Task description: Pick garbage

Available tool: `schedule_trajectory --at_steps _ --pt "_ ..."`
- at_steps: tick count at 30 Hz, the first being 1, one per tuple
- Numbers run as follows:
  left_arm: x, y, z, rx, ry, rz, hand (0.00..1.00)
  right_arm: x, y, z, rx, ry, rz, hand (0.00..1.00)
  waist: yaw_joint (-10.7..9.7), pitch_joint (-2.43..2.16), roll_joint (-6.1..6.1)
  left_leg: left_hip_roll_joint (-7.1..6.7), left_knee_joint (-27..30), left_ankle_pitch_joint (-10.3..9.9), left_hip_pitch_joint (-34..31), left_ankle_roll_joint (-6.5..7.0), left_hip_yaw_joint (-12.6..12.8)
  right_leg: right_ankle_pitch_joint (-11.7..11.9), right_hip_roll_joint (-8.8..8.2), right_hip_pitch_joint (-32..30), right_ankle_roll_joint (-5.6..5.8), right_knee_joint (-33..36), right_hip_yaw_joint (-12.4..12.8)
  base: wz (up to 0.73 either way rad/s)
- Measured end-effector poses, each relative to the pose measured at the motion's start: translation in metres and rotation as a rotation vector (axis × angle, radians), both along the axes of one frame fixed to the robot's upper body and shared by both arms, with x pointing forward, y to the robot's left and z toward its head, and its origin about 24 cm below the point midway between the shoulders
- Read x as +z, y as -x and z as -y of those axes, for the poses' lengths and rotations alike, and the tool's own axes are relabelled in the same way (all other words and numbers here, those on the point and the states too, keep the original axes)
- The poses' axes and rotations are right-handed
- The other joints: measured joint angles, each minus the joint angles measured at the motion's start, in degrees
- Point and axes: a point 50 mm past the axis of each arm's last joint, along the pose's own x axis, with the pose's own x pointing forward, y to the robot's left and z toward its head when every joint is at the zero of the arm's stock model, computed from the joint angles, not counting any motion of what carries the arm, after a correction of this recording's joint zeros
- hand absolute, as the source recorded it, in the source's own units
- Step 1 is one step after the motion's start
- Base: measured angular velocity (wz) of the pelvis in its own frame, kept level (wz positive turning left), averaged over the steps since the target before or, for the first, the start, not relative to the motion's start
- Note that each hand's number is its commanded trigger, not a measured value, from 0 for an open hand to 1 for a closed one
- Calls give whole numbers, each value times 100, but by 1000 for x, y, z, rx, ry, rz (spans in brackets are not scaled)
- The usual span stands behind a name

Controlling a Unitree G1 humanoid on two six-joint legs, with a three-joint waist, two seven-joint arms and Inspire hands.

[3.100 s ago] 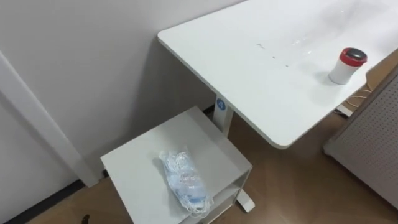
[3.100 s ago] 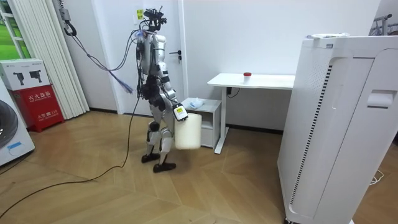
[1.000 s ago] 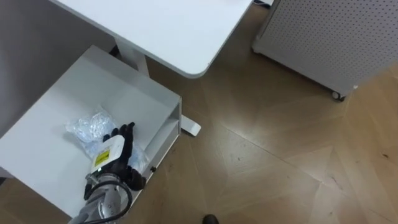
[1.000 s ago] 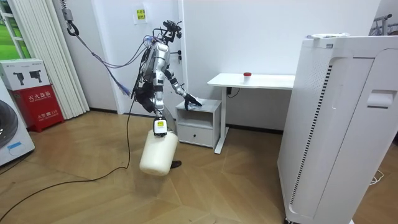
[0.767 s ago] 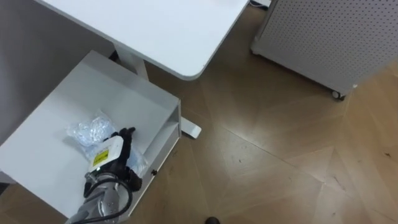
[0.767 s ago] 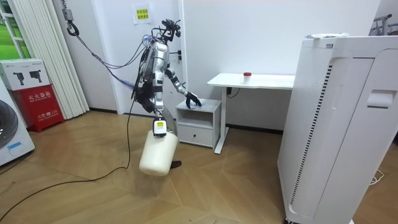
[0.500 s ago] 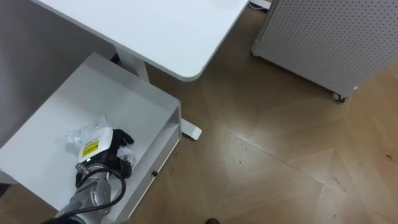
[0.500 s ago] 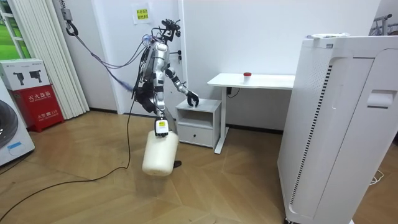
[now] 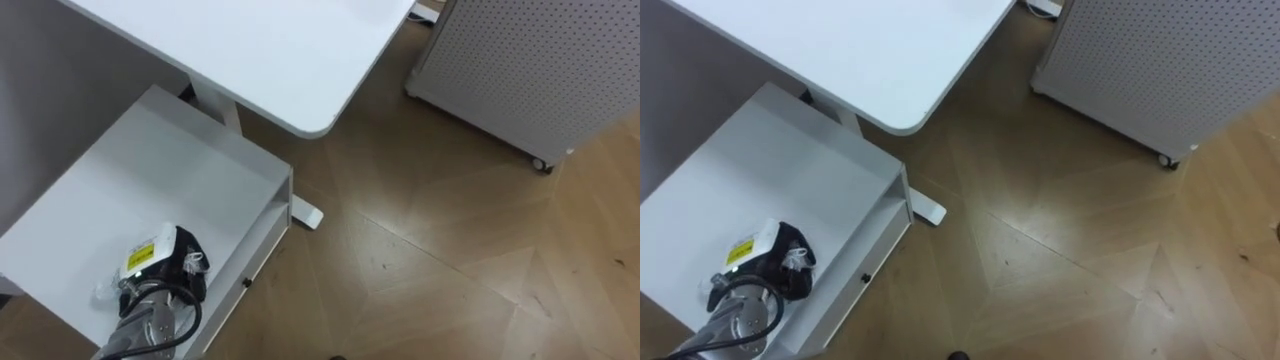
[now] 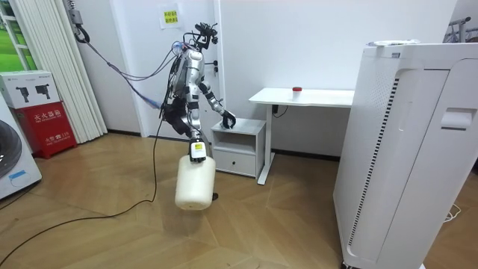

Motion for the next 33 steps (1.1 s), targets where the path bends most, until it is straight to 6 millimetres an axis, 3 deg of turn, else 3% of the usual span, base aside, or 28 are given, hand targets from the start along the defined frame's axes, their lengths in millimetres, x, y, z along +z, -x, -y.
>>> schedule_trajectory --at_steps 5,10,16,18,20,24,28,30,33 --pt "3 0 3 41 130 75 100 6 -14 -3 -36 -13 104 100 150 15 34 14 -1 3 -56 -4 -76 38 17 22 -11 -115 -91 2" --pt "17 -8 28 53 374 222 100 18 -37 -6 -21 -1 209 100 453 15 40 54 -49 25 -68 0 -99 92 17 75 -15 -226 -163 3" --pt "4 17 91 -41 701 209 100 36 -68 -24 16 -11 382 100 719 -3 9 1 -206 83 92 18 -66 90 -87 209 -15 -337 -303 2" --pt "-5 31 117 -97 815 128 100 44 -79 -40 38 -66 462 100 811 -21 -19 9 -214 88 88 12 -63 90 -80 216 -17 -398 -304 2" --pt "-11 39 130 -125 878 62 100 46 -87 -58 55 -133 498 100 823 -37 -44 9 -214 89 91 9 -70 90 -78 222 -17 -399 -308 0" --pt "-19 52 151 -212 943 -48 100 43 -84 -98 171 -266 494 100 843 -101 -145 -77 -326 168 127 36 -75 97 -160 236 -8 -405 -327 9" --pt "-22 60 159 -268 983 -111 100 40 -79 -102 200 -296 477 100 849 -117 -170 -102 -350 186 176 69 -65 131 -187 309 48 -475 -332 1" --pt "-24 66 161 -295 1008 -139 100 36 -72 -102 204 -313 455 100 864 -171 -251 -99 -368 194 179 82 -64 164 -185 326 58 -517 -371 0" --pt "-27 71 165 -332 1025 -188 100 31 -64 -103 216 -343 423 100 875 -200 -296 -81 -352 194 192 83 -87 187 -180 388 48 -557 -442 5"
